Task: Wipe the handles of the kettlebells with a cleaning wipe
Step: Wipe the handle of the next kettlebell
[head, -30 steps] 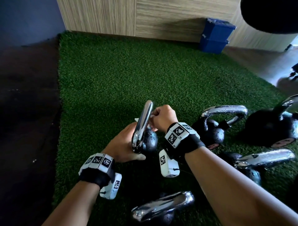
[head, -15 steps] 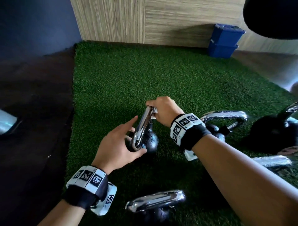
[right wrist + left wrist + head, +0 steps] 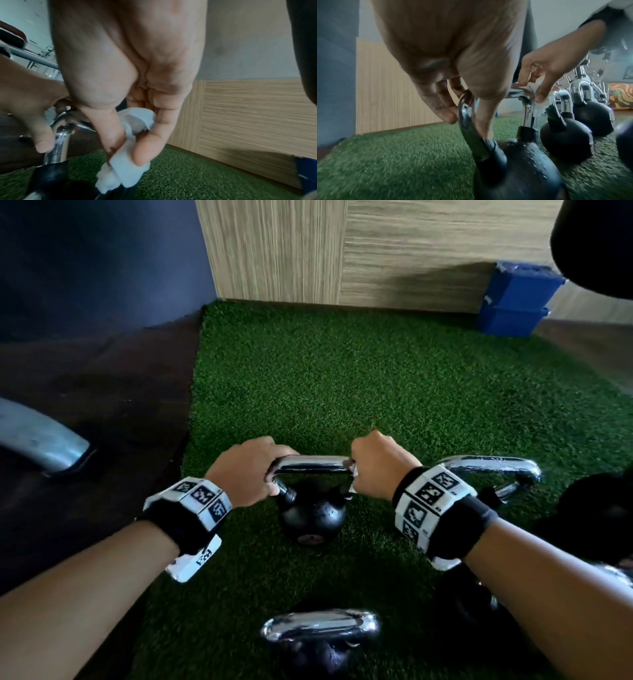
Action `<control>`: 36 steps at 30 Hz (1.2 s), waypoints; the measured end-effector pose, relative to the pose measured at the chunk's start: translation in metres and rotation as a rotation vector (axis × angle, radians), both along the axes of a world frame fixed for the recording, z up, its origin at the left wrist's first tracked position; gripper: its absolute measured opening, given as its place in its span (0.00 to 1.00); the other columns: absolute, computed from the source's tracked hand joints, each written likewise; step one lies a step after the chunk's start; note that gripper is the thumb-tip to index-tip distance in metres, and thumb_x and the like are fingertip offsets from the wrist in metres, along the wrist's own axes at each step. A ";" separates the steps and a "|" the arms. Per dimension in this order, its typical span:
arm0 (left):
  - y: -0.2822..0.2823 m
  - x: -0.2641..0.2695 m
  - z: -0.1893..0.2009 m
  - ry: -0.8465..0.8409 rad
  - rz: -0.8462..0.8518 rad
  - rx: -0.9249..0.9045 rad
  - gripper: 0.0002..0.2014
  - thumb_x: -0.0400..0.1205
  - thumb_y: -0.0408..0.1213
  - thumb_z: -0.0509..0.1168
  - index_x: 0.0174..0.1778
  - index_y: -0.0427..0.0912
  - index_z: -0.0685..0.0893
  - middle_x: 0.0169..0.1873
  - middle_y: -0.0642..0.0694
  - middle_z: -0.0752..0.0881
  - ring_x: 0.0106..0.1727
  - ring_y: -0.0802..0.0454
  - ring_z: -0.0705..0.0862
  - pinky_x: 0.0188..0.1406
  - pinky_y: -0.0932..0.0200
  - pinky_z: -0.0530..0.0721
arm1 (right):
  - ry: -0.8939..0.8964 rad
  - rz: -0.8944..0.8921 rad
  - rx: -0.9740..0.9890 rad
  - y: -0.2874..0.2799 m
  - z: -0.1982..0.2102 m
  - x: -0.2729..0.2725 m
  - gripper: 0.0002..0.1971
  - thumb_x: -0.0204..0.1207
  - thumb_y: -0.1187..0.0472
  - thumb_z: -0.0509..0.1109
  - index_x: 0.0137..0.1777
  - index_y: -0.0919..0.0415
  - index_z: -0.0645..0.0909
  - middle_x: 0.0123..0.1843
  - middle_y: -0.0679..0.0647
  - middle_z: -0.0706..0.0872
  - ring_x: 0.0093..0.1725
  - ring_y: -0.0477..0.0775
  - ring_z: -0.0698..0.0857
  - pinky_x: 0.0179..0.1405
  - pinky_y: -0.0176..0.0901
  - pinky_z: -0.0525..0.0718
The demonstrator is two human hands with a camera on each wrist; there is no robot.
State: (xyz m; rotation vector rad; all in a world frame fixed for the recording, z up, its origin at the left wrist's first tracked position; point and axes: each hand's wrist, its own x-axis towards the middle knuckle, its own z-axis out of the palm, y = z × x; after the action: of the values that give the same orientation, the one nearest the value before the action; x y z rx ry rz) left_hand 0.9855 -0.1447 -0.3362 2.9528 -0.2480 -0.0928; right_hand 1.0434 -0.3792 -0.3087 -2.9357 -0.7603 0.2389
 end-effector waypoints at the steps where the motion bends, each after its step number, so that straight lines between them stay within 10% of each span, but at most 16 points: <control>1: -0.003 -0.001 0.000 0.017 0.011 0.006 0.32 0.77 0.40 0.76 0.76 0.62 0.75 0.46 0.60 0.73 0.46 0.58 0.78 0.42 0.62 0.74 | 0.004 0.011 -0.008 -0.001 0.001 0.001 0.12 0.72 0.65 0.74 0.31 0.57 0.75 0.29 0.50 0.79 0.26 0.44 0.78 0.18 0.33 0.72; 8: -0.045 -0.018 0.037 -0.018 -0.001 0.196 0.44 0.82 0.43 0.68 0.90 0.54 0.50 0.76 0.52 0.68 0.71 0.49 0.75 0.54 0.55 0.86 | 0.125 0.208 0.081 -0.037 0.047 0.023 0.14 0.76 0.63 0.74 0.62 0.58 0.88 0.57 0.55 0.90 0.51 0.55 0.91 0.53 0.52 0.91; 11: -0.092 -0.018 0.074 0.045 -0.095 0.207 0.35 0.83 0.49 0.68 0.87 0.58 0.63 0.73 0.56 0.74 0.69 0.56 0.78 0.63 0.58 0.83 | 0.056 0.273 0.161 -0.085 0.080 0.033 0.12 0.76 0.66 0.73 0.56 0.54 0.90 0.57 0.53 0.91 0.50 0.54 0.91 0.54 0.49 0.90; 16: -0.179 0.004 0.118 0.279 -0.035 0.216 0.20 0.81 0.52 0.71 0.70 0.60 0.84 0.54 0.64 0.91 0.46 0.75 0.84 0.48 0.80 0.77 | -0.020 0.237 0.277 -0.186 0.106 0.036 0.06 0.75 0.58 0.76 0.50 0.54 0.93 0.45 0.48 0.91 0.38 0.43 0.86 0.47 0.39 0.84; 19: -0.223 0.024 0.107 0.359 0.025 0.335 0.22 0.81 0.53 0.71 0.71 0.55 0.84 0.60 0.59 0.90 0.63 0.58 0.85 0.68 0.61 0.79 | -0.011 0.184 0.327 -0.235 0.095 0.033 0.07 0.72 0.58 0.77 0.49 0.52 0.93 0.45 0.47 0.91 0.39 0.42 0.85 0.42 0.36 0.82; 24: -0.270 0.047 0.062 0.423 0.105 0.460 0.25 0.83 0.55 0.69 0.69 0.42 0.86 0.64 0.45 0.89 0.66 0.47 0.86 0.67 0.56 0.82 | -0.098 0.050 0.453 -0.279 0.068 0.043 0.07 0.70 0.55 0.81 0.47 0.52 0.94 0.51 0.51 0.91 0.51 0.46 0.85 0.44 0.33 0.76; 28: -0.277 0.061 0.025 0.473 0.344 0.253 0.20 0.74 0.56 0.78 0.48 0.43 0.85 0.34 0.48 0.86 0.33 0.51 0.85 0.33 0.63 0.82 | -0.079 0.005 0.492 -0.291 0.053 0.056 0.07 0.68 0.56 0.84 0.46 0.52 0.93 0.48 0.47 0.89 0.45 0.42 0.84 0.30 0.24 0.72; 30: -0.279 0.066 0.010 0.441 0.440 0.122 0.22 0.71 0.55 0.81 0.44 0.44 0.80 0.35 0.48 0.84 0.31 0.52 0.83 0.26 0.66 0.79 | -0.076 0.019 0.478 -0.294 0.046 0.059 0.08 0.70 0.58 0.83 0.49 0.51 0.91 0.49 0.48 0.90 0.47 0.43 0.85 0.33 0.21 0.73; 36: -0.277 0.067 -0.038 0.513 0.602 -0.503 0.32 0.68 0.51 0.85 0.67 0.47 0.84 0.59 0.47 0.89 0.49 0.51 0.89 0.44 0.57 0.89 | -0.105 0.105 0.502 -0.288 0.035 0.061 0.18 0.70 0.61 0.80 0.60 0.55 0.84 0.48 0.49 0.87 0.47 0.46 0.84 0.37 0.24 0.76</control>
State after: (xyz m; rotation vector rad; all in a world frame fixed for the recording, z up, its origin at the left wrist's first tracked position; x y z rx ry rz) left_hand 1.0528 -0.4214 -0.3746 2.2812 0.5902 -0.5884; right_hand 1.1042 -0.6669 -0.2741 -2.4513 -0.8436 -0.0908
